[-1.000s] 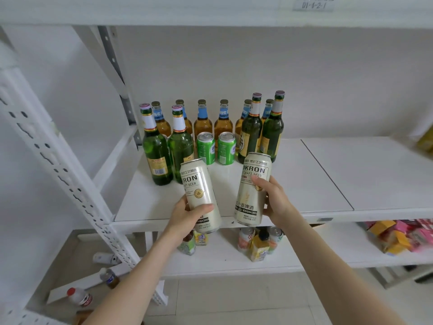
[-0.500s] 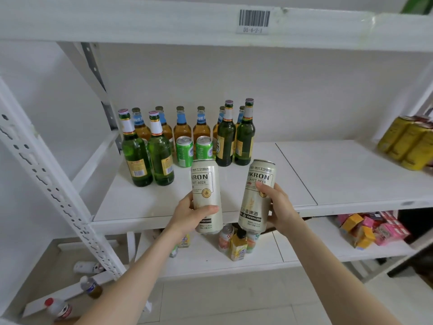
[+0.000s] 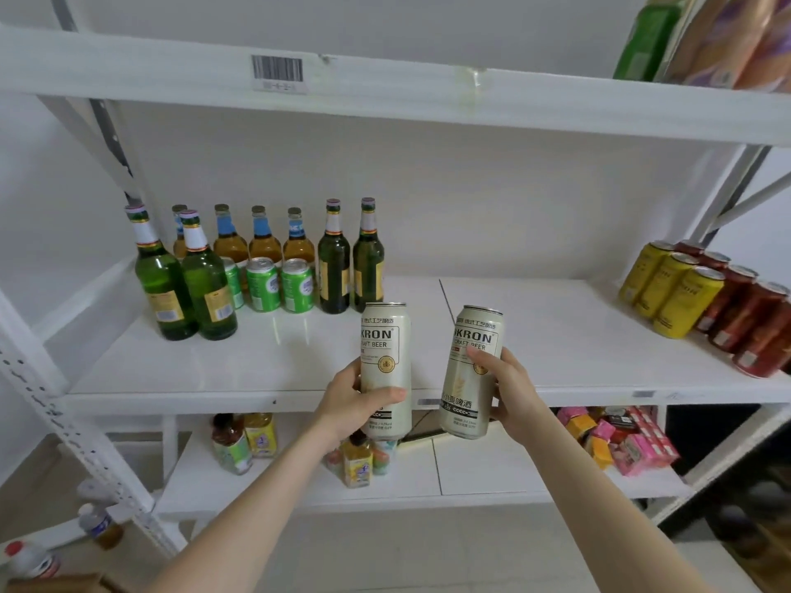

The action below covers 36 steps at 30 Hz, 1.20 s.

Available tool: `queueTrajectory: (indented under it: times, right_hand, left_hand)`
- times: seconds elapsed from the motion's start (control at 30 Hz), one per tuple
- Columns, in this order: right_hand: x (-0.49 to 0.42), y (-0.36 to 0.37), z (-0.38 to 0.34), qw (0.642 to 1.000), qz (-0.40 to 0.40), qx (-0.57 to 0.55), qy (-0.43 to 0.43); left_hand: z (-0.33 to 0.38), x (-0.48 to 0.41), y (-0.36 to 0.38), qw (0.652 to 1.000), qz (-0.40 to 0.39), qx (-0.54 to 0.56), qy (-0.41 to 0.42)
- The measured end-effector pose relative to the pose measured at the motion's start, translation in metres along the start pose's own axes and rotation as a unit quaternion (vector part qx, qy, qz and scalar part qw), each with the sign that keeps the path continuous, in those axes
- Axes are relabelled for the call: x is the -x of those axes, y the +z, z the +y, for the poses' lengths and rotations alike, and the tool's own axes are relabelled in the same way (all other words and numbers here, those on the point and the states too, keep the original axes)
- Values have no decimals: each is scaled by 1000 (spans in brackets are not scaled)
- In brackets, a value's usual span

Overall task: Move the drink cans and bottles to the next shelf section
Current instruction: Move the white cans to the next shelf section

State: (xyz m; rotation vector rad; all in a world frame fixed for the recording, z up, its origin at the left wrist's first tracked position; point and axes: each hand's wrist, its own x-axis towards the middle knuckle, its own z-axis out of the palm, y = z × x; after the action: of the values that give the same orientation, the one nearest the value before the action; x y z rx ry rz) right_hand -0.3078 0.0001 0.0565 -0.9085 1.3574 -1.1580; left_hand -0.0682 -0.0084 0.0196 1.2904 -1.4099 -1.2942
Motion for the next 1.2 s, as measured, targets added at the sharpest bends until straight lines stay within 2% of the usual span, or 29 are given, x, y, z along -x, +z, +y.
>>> queueTrajectory:
  times: [0.3, 0.63, 0.9, 1.2]
  right_hand:
    - [-20, -101, -6, 1000, 6, -10, 2]
    - [-89, -214, -28, 999, 26, -36, -24]
    - [-135, -327, -44, 999, 23, -29, -28]
    - [-172, -440, -49, 1000, -6, -16, -7]
  left_hand:
    - [21, -34, 102, 999, -32, -30, 1]
    - [50, -124, 204, 996, -74, -42, 17]
    - [60, -178, 321, 996, -67, -51, 8]
    - [63, -197, 441, 998, -42, -34, -9]
